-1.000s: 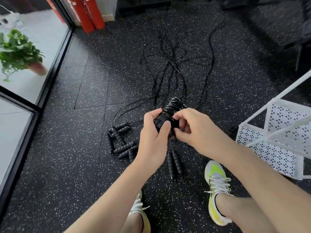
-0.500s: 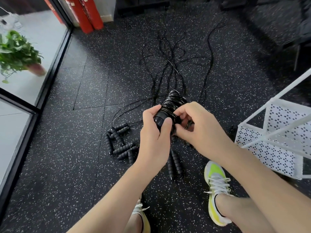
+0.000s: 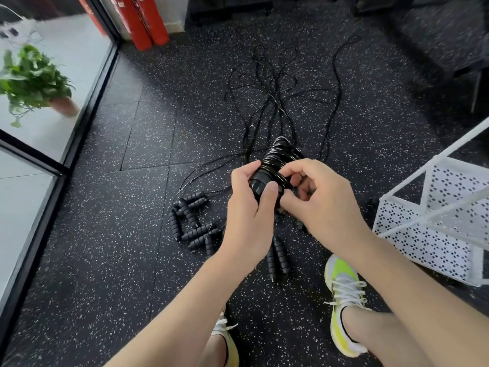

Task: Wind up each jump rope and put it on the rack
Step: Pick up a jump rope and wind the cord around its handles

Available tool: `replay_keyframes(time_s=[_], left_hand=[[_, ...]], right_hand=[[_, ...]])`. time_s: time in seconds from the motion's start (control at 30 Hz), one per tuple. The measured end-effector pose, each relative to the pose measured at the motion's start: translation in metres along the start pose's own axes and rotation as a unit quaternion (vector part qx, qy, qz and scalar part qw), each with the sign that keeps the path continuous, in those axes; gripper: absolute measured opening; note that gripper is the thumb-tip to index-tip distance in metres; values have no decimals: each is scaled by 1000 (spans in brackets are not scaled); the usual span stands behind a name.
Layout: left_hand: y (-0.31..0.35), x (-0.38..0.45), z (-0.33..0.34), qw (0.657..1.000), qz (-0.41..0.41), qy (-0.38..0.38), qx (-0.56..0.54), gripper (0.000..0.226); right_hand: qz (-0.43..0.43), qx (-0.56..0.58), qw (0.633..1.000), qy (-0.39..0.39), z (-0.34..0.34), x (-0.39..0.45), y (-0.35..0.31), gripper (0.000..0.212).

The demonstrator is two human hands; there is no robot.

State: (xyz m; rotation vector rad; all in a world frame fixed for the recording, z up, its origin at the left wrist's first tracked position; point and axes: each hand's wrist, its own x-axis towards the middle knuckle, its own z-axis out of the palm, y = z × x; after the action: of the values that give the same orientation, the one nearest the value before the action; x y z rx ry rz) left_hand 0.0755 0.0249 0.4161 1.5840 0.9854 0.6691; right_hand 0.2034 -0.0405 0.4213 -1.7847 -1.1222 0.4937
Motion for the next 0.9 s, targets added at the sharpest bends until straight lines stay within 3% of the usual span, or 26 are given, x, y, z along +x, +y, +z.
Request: replay_keyframes(time_s=[0.17,0.3,0.53,0.67,0.9], left_hand=[[0,0,0,1000,12,-1,8,32],[-2,0,0,1000,12,7,-5,34],[-6,1,-3,999,1,11,-45,31],[-6,0,-3,999,10,10,-51,31],[-9,2,6,997,-12,19,-79,32]], right_hand=[[27,43,999,9,6,-2,2,32],[8,-7,1000,17,6,-2,1,28],[-7,-128,988,-91,-15,0,-3,20],[-4,-117,985,-130,-26,5,-6,15],[6,-75,995,-66,-25,12,0,11]])
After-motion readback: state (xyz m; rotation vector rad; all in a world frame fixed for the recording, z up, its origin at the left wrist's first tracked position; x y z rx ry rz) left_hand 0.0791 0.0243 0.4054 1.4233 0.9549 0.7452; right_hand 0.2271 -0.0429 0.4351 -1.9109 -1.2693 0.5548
